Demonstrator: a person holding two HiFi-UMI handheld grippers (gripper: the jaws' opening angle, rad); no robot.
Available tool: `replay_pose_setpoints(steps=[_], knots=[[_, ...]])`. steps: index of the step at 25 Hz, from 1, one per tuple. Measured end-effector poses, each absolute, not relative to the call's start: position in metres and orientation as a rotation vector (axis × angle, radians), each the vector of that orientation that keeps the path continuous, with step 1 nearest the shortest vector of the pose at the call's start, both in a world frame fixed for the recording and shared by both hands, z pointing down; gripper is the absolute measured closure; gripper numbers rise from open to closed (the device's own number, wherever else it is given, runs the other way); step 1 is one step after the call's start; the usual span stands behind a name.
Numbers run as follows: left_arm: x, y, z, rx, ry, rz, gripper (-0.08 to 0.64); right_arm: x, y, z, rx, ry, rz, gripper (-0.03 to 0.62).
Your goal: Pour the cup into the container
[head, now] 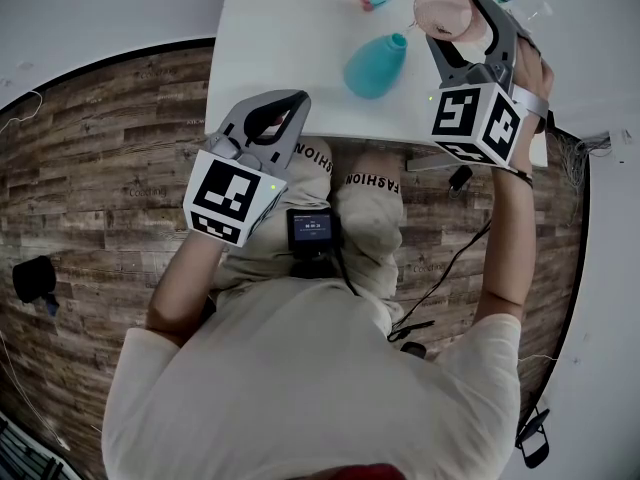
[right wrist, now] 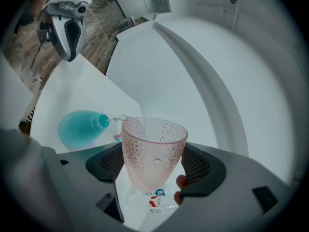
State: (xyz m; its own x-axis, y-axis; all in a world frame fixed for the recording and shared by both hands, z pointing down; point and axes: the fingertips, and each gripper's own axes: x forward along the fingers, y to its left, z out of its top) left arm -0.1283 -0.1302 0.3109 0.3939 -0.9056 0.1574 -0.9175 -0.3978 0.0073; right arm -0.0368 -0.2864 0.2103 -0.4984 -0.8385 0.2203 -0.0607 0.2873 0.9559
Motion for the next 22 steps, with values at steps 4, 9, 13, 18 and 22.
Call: replay_pose_setpoints(steps=[4,9,13,18,22], knots=[[-0.129,-0.131,0.31,2.545,-1.67,0.199,0.549,-0.037,-0.287,0.209,0.815,-1.784,-1.295,0.219],[-0.128,-0.131,0.309,2.55,-1.671,0.199,0.549,-0.037,-0.286,0.207,0.816,-1.774,-1.308,0.219],[-0.128,-0.131,0.308,2.552,-1.671,0.198,0.549,-0.037,-0.286,0.203,0.82,-1.767,-1.317,0.219],[-0.128,-0.131,0.308,2.55,-1.669,0.197,0.549,-0.037,-0.287,0.199,0.826,-1.757,-1.329,0.219],[-0.128,-0.132,0.309,2.547,-1.67,0.197,0.549,-0.036,-0.288,0.199,0.826,-1.748,-1.339,0.219]])
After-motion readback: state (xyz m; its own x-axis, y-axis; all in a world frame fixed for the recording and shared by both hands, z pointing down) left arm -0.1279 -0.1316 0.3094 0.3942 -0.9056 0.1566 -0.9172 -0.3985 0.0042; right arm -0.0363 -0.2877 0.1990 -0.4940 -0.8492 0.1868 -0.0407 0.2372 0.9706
